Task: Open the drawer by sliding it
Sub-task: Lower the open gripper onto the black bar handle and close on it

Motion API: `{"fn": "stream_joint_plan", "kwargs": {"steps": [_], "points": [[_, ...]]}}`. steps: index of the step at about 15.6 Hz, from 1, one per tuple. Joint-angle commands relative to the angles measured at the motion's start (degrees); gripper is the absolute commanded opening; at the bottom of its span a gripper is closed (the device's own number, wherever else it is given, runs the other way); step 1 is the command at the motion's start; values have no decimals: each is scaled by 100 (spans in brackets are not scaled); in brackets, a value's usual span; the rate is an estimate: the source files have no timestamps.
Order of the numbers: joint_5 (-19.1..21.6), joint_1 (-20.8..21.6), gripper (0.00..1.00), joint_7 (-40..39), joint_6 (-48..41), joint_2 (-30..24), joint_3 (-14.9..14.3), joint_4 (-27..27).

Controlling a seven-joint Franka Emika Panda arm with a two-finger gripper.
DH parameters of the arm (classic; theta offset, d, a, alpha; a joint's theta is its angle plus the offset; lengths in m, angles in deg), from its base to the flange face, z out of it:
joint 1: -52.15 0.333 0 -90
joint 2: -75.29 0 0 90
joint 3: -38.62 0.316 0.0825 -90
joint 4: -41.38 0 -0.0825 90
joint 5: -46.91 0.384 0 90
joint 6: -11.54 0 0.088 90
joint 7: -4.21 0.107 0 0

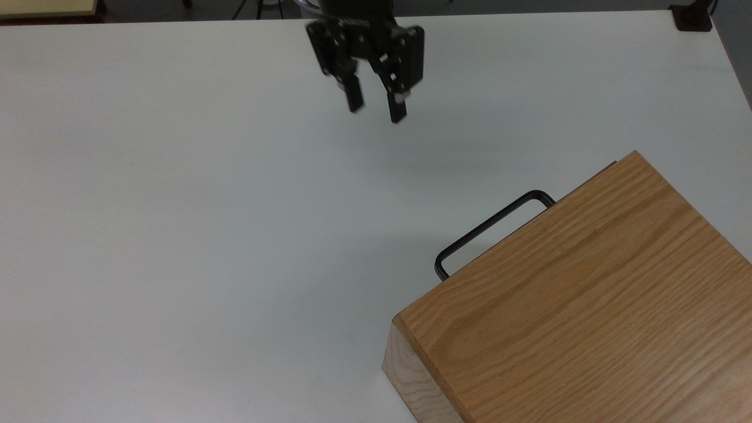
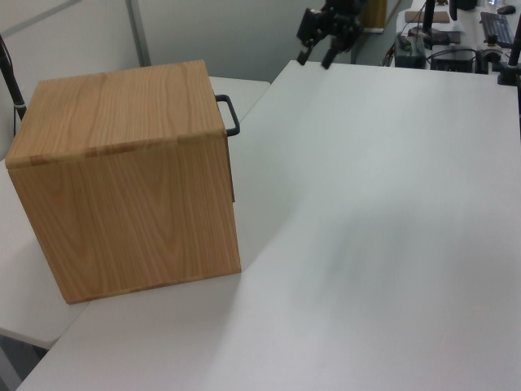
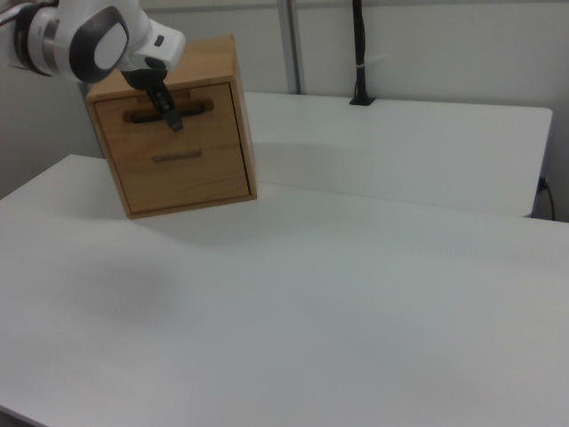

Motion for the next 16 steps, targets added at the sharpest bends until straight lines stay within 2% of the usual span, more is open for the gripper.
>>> {"fn": "stream_joint_plan", "kwargs": {"steps": [1,4,9,16], "points": [[152,123,45,970,819,491,199,-312],[160,131,45,1665,1479,966,323,-576],[160,281,46,2054,2270,1520,340,-796],[134,404,45,2124,2342,1854,455,-1068]]}}
